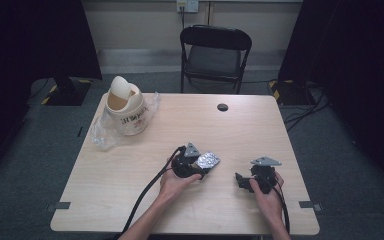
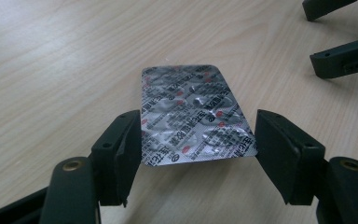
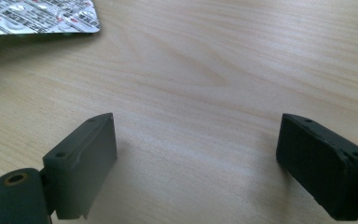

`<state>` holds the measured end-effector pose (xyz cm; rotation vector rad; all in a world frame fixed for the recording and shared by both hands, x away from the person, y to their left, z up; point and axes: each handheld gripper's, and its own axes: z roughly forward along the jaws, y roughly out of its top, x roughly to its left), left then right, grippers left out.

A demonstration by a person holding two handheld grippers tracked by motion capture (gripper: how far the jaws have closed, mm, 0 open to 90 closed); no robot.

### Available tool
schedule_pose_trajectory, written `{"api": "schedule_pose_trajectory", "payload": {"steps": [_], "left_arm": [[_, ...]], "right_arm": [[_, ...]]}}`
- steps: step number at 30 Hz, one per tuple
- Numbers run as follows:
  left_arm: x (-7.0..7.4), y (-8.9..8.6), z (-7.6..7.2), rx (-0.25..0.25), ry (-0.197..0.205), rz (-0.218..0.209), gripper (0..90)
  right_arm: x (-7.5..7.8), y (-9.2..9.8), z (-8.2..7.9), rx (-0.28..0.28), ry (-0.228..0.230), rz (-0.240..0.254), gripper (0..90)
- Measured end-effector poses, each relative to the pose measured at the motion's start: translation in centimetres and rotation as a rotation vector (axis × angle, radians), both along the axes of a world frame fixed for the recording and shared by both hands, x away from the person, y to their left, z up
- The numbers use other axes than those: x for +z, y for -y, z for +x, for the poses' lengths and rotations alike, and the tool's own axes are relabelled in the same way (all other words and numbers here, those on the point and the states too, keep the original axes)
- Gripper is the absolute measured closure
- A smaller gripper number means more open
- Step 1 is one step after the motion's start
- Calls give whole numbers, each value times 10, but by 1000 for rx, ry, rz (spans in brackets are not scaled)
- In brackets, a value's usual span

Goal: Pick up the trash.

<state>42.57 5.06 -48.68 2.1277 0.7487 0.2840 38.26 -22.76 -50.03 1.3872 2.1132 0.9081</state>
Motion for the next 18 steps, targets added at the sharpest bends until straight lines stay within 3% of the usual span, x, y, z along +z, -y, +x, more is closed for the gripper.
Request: {"api": "schedule_pose_trajectory", "payload": {"steps": [18], "left_arm": [[19, -42, 0, 19, 39, -92, 347]], "right_arm": [[0, 0, 0, 0, 0, 0, 113]]}}
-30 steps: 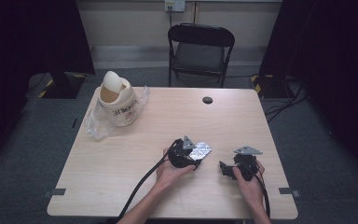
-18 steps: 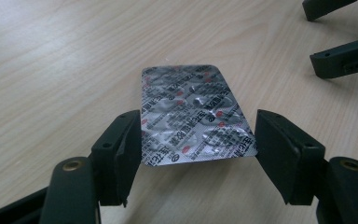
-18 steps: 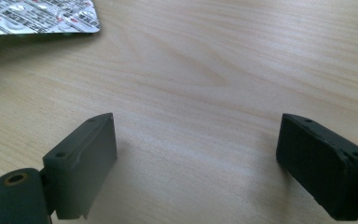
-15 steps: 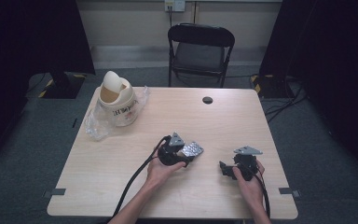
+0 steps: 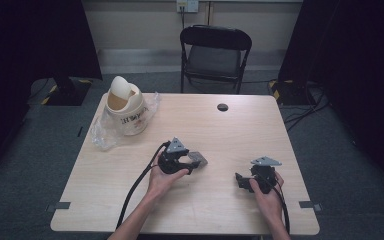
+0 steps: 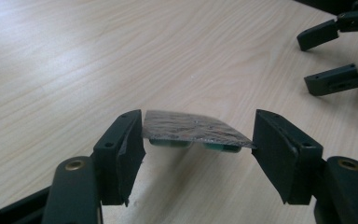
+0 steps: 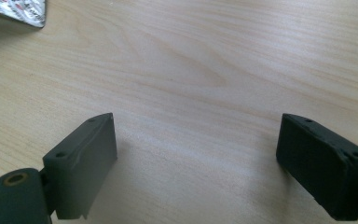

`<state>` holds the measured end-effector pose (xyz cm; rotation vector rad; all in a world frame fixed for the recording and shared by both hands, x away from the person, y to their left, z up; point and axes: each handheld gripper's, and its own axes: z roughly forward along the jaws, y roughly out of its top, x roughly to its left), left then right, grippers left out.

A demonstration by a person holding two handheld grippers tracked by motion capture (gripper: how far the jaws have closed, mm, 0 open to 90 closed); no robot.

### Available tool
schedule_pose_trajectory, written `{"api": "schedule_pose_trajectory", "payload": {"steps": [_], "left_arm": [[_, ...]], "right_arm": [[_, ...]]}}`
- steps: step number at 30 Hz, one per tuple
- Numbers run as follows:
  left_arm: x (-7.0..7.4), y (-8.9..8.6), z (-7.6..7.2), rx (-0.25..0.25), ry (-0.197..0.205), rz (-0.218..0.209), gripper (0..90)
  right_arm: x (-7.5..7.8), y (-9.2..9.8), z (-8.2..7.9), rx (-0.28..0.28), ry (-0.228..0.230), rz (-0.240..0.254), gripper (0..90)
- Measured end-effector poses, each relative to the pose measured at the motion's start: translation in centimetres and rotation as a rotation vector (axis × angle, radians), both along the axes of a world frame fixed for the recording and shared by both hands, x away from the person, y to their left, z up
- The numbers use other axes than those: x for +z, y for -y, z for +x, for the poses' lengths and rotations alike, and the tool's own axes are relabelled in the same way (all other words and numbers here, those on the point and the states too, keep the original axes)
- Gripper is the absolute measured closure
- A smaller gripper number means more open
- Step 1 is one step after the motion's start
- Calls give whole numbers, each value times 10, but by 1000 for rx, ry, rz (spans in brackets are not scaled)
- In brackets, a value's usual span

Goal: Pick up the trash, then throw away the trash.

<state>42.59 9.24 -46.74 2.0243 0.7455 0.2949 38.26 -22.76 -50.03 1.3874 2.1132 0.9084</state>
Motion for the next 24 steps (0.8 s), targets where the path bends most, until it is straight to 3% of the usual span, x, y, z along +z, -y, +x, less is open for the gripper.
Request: {"api": "schedule_pose_trajectory", "payload": {"steps": [1, 2, 5, 8, 10, 11, 13, 15, 17, 18, 19, 20, 22, 24], "left_arm": [[0, 0, 0, 0, 0, 0, 466], [3, -5, -2, -9, 26, -14, 603], [3, -8, 0, -32, 8, -30, 522], [-1, -4, 0, -33, 4, 31, 465], [-4, -3, 7, -16, -15, 16, 347], [-4, -3, 7, -16, -15, 16, 334], [-3, -1, 19, 3, -31, -28, 305], [-1, 5, 33, 14, -76, -41, 283], [0, 14, 44, 18, -88, -58, 276], [0, 26, 52, 3, -83, -44, 239], [0, 26, 52, 3, -83, -44, 235], [-1, 34, 59, -15, -82, 2, 235], [-4, 44, 70, -1, -115, 16, 202], [-6, 51, 77, 14, -150, -35, 202]], "right_arm": [[0, 0, 0, 0, 0, 0, 113], [0, 0, 0, 0, 0, 0, 113], [0, 0, 0, -1, 0, 0, 113], [0, 0, 0, 0, 0, 0, 113], [0, 0, 0, -1, 1, 0, 113], [0, 0, 0, -1, 1, 0, 113], [0, 0, 0, -2, 1, -1, 113], [0, 0, 0, -1, 1, 0, 113], [0, 0, 0, 0, 1, 0, 113], [0, 0, 0, -1, 1, -1, 113], [0, 0, 0, -1, 1, -1, 113], [0, 0, 0, 0, 1, 0, 113], [0, 0, 0, -1, 1, -1, 113], [0, 0, 0, -1, 1, -1, 113]]}}
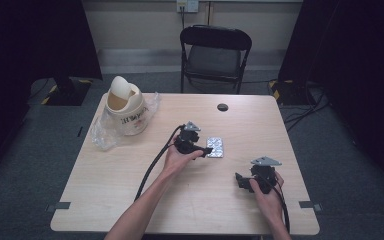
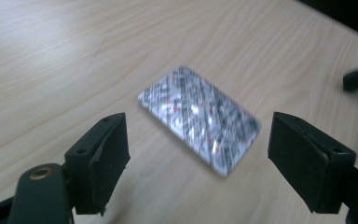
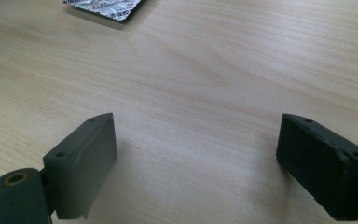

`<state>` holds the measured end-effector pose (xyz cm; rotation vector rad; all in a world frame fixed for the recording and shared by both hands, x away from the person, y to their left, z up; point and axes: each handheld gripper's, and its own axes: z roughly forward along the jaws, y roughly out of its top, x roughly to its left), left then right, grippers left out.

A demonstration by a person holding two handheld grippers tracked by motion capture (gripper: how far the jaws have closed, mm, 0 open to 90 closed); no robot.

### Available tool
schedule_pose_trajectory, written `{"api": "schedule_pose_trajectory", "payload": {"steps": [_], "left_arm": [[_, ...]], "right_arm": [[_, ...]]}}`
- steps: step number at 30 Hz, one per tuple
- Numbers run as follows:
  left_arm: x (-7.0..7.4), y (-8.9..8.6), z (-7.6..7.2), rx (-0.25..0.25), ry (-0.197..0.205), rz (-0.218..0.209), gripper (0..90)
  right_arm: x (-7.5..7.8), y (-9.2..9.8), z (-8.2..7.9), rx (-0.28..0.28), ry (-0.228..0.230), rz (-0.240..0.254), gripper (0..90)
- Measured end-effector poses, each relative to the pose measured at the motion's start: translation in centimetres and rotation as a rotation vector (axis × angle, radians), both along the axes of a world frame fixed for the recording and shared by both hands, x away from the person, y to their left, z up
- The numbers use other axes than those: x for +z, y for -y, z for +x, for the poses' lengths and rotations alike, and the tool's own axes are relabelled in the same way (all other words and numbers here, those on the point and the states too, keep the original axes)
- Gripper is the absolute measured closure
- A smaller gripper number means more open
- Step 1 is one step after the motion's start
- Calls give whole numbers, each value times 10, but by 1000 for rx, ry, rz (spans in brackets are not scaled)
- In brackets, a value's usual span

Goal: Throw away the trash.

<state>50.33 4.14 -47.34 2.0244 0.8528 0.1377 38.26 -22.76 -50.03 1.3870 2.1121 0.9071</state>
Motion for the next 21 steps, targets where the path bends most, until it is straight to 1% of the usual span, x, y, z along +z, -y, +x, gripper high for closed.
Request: {"api": "schedule_pose_trajectory", "payload": {"steps": [1, 2, 3, 4, 5, 6, 7, 8, 9, 10, 11, 12, 13, 14, 15, 16, 18, 20, 21], "left_arm": [[-1, 4, 3, -5, -9, -1, 201], [-2, 9, 5, -10, -5, 11, 199], [-3, 14, 7, -8, 8, 28, 198], [-4, 17, 9, -7, 9, 37, 198], [-5, 21, 11, 0, -4, 26, 198], [-6, 25, 13, 2, -3, 34, 194], [-6, 28, 13, 4, 7, 39, 190], [-6, 37, 14, 14, 27, 72, 190], [-6, 37, 14, 14, 27, 72, 190], [-8, 42, 15, 26, 30, 87, 190], [-10, 44, 16, 34, 28, 91, 191], [-15, 47, 17, 51, 11, 90, 189], [-15, 47, 17, 51, 11, 90, 183], [-18, 51, 16, 67, 30, 135, 159], [-18, 51, 16, 67, 30, 135, 154], [-20, 52, 16, 67, 33, 160, 168], [-21, 52, 15, 65, 19, 163, 161], [-21, 50, 14, 66, 23, 166, 163], [-20, 47, 14, 57, 21, 178, 164]], "right_arm": [[0, 0, 0, 1, 0, 1, 113], [0, 0, 0, 0, 0, 0, 113], [0, 0, 0, 1, 0, 1, 113], [0, 0, 0, 1, 0, 1, 113], [0, 0, 0, 0, 0, 0, 113], [0, 0, 0, 0, 0, 0, 113], [0, 0, 0, 0, 0, 0, 113], [0, 0, 0, 1, 0, 2, 113], [0, 0, 0, 1, 0, 2, 113], [0, 0, 0, 2, 0, 2, 113], [0, 0, 0, 1, 0, 2, 113], [0, 0, 0, 2, 0, 2, 113], [0, 0, 0, 2, 0, 2, 113], [0, 0, 0, 0, 0, 0, 113], [0, 0, 0, 0, 0, 0, 113], [0, 0, 0, 1, 0, 1, 113], [0, 0, 0, 0, 0, 1, 113], [0, 0, 0, 4, -1, 1, 114], [0, 0, 0, 4, -1, 1, 114]]}}
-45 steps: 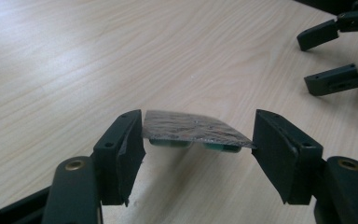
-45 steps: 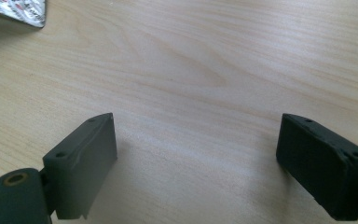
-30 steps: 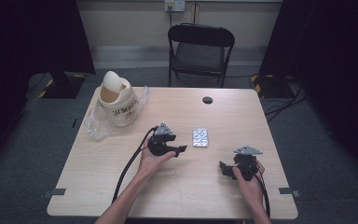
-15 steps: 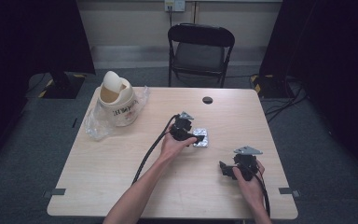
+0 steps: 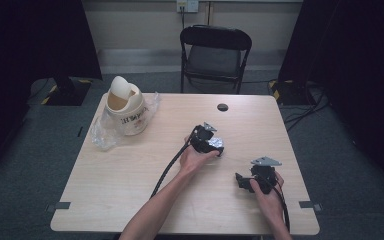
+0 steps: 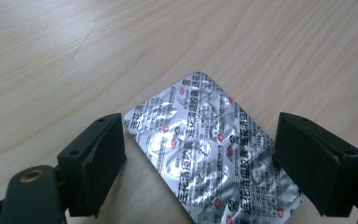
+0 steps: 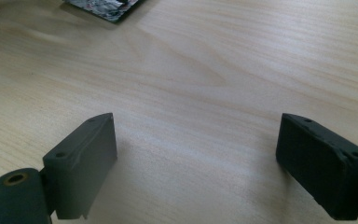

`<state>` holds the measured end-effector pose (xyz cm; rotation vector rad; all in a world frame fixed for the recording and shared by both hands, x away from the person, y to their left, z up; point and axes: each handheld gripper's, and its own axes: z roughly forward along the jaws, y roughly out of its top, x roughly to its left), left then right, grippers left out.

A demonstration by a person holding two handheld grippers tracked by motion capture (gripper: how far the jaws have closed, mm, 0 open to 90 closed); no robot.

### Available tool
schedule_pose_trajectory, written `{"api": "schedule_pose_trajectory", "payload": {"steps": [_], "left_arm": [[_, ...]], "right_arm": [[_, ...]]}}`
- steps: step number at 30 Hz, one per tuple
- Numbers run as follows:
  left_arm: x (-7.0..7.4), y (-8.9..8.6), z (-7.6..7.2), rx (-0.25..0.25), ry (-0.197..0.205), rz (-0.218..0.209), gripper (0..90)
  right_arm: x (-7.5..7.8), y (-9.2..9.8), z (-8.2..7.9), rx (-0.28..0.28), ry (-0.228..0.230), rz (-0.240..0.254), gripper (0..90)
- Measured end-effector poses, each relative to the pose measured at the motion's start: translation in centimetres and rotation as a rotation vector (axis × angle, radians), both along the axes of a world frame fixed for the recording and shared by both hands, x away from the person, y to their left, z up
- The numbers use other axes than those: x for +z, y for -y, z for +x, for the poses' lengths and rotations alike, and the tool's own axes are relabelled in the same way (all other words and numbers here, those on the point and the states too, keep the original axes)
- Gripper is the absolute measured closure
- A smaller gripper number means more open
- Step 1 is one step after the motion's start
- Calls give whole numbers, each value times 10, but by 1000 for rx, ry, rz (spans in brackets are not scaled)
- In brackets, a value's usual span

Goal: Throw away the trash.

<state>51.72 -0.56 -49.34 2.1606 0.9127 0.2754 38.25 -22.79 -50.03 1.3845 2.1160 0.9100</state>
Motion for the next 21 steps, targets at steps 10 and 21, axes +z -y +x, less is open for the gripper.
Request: {"api": "schedule_pose_trajectory", "payload": {"steps": [10, 21], "left_arm": [[1, -50, -7, -9, -24, -11, 201], [-4, -51, -19, -56, 21, -18, 150]], "right_arm": [[0, 0, 0, 0, 1, -1, 114], [0, 0, 0, -1, 0, 0, 114]]}}
